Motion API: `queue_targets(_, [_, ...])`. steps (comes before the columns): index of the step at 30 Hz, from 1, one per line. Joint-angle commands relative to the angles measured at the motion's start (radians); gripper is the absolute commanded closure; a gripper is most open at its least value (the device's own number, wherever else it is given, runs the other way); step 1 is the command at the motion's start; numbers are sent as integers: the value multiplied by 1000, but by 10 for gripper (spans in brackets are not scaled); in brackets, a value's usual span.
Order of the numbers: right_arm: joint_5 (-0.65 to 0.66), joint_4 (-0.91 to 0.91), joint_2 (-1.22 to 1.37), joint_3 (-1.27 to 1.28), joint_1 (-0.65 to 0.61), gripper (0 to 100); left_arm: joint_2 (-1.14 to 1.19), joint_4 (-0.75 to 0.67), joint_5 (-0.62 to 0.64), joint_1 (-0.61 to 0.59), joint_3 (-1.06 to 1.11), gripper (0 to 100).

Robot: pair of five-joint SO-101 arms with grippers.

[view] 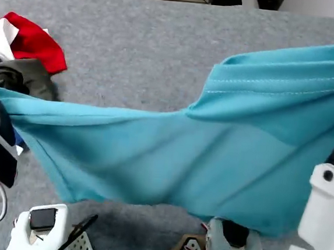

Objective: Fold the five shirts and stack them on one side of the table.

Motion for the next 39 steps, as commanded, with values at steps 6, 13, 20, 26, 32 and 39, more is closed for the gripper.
queue_targets(6, [5,196,1,182,13,994,25,-34,55,-5,135,980])
queue_targets(13, [-80,-12,2,624,5,995,45,-443,74,-5,580,980])
queue_targets(20, [-106,-505,10,1118,-114,995,216,-993,74,21,928,980])
queue_targets(26, [-106,-821,165,1175,-153,995,452,-1185,75,21,845,980])
queue_targets(32, [-106,-968,348,1041,-154,995,628,-1185,72,21,660,980])
queue_targets(39, [-106,-971,513,917,-173,995,730,-1186,72,23,614,980])
